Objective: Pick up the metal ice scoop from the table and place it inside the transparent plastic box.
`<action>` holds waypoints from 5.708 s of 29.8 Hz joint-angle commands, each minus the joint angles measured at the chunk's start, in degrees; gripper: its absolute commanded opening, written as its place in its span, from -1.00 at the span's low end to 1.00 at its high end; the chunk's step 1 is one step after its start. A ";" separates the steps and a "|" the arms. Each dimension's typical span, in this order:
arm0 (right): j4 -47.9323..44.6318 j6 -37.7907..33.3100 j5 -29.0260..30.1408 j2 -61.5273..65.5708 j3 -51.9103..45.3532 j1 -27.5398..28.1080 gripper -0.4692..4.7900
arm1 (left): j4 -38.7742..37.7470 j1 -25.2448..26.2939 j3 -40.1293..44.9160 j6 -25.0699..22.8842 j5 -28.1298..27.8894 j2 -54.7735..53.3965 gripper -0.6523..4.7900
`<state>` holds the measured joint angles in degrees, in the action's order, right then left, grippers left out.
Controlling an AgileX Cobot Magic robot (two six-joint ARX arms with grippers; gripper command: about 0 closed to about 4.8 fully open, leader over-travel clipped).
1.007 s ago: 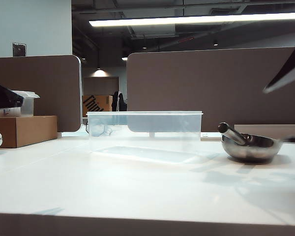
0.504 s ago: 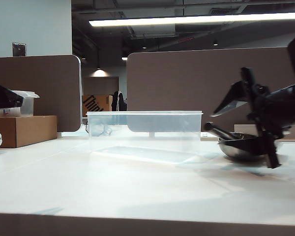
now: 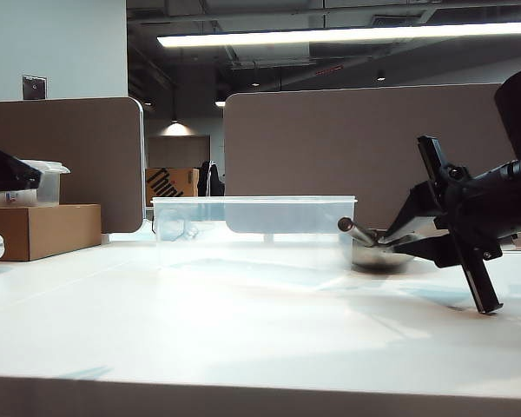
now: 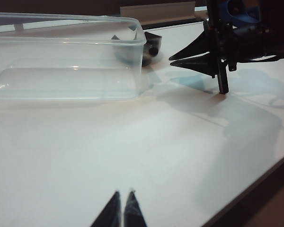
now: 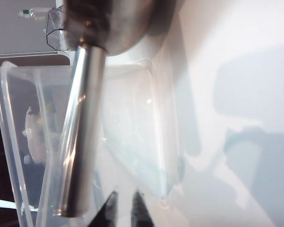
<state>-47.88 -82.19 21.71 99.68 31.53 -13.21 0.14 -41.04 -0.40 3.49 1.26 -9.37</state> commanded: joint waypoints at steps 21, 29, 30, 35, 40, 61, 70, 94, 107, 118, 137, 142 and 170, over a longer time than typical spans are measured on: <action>-1.97 -0.50 -1.27 -0.15 5.46 -0.46 0.00 | 0.57 -0.04 0.02 -0.02 0.04 0.02 -0.68; 1.20 -0.48 -1.51 2.71 10.14 -2.27 0.00 | 0.57 -0.04 0.02 -0.02 0.04 0.02 -0.68; 1.88 -0.46 -1.88 2.73 10.16 -2.27 0.00 | 0.57 -0.04 0.02 -0.02 0.04 0.02 -0.68; 4.39 0.63 -2.62 2.75 10.16 -2.27 0.00 | 0.57 -0.04 0.02 -0.02 0.04 0.02 -0.68; 4.50 0.81 -3.89 2.75 10.71 -2.43 0.00 | 0.57 -0.04 0.02 -0.02 0.04 0.02 -0.68; 2.84 -0.33 -5.73 9.55 15.85 -5.81 0.00 | 0.55 -0.04 0.02 -0.02 0.04 0.02 -0.68; 2.67 -0.28 -8.00 9.70 16.55 -6.23 -0.66 | 0.57 -0.04 0.02 -0.02 0.04 0.02 -0.68; 6.95 25.46 -3.28 -0.74 20.61 -6.54 -0.85 | 0.57 -0.02 0.02 -0.02 0.04 0.09 -0.68; 57.51 62.69 -1.22 3.54 56.11 -10.73 -0.85 | 0.52 6.73 0.02 -0.02 0.39 0.50 -0.68; 73.77 75.54 -5.97 14.03 68.70 -14.34 -0.85 | 0.37 19.58 0.02 -0.02 0.26 2.32 -0.68; 80.70 79.89 -11.54 20.61 68.67 -14.34 -0.85 | 0.26 27.32 0.02 -0.02 0.07 6.58 -0.68; 81.05 79.87 -11.54 20.61 68.67 -14.34 -0.85 | 0.28 27.32 0.02 -0.02 0.04 6.58 -0.68; 76.32 77.02 -20.72 -4.52 68.67 -14.36 -0.84 | 0.07 33.77 0.02 -0.02 0.07 8.33 -0.68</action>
<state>29.04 -4.93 1.23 96.90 100.03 -27.46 -0.21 -7.94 -0.40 3.49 1.08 -1.48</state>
